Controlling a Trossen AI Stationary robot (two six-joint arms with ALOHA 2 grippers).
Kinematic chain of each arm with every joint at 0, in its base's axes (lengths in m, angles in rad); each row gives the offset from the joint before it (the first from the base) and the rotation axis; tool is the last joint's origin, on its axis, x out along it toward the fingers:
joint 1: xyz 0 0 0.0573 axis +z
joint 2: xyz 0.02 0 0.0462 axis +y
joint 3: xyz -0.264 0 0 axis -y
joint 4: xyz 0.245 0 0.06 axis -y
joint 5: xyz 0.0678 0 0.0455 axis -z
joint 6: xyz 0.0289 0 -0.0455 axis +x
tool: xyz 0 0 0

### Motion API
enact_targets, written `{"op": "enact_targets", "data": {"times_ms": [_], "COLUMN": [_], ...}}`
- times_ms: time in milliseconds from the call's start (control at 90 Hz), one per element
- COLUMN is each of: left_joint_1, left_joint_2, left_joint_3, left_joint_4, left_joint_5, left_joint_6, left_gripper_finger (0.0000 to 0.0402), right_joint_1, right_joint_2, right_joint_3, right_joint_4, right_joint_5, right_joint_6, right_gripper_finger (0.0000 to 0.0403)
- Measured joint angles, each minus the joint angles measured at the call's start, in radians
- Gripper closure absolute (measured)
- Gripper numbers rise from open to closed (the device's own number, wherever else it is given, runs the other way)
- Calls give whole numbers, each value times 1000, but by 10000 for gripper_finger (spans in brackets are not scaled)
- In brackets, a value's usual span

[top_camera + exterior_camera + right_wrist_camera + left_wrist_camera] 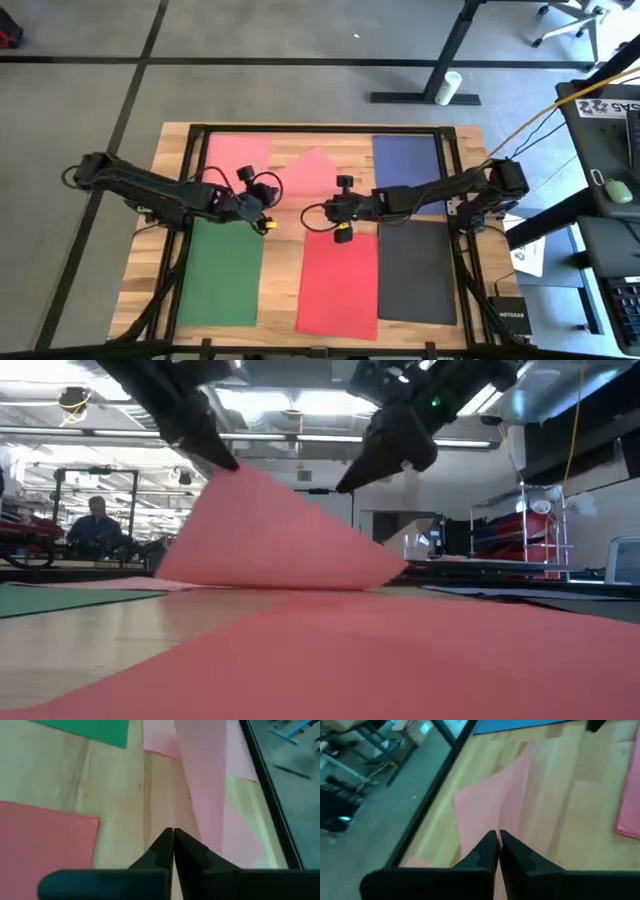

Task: Organize paper
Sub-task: Stack the pink paper on top of the pink paper

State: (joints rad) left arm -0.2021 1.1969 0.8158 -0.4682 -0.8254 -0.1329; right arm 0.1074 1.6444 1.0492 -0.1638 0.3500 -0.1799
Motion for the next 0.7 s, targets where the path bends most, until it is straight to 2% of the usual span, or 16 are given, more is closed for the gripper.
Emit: {"op": "enact_targets", "data": {"times_ms": [333, 700], "left_joint_1": [-43, -14], "left_joint_2": [3, 78], "left_joint_3": [79, 80], "left_joint_4": [-335, -426], "left_joint_5": [-165, -241], "left_joint_6": [-326, -628], "left_gripper_finger": [401, 401], "right_joint_1": [0, 0], "right_joint_2": [0, 0], "right_joint_3": [0, 0], "right_joint_4": [-58, -73], "right_joint_5": [0, 0], "right_joint_6": [37, 41], "right_gripper_finger": [402, 402]}}
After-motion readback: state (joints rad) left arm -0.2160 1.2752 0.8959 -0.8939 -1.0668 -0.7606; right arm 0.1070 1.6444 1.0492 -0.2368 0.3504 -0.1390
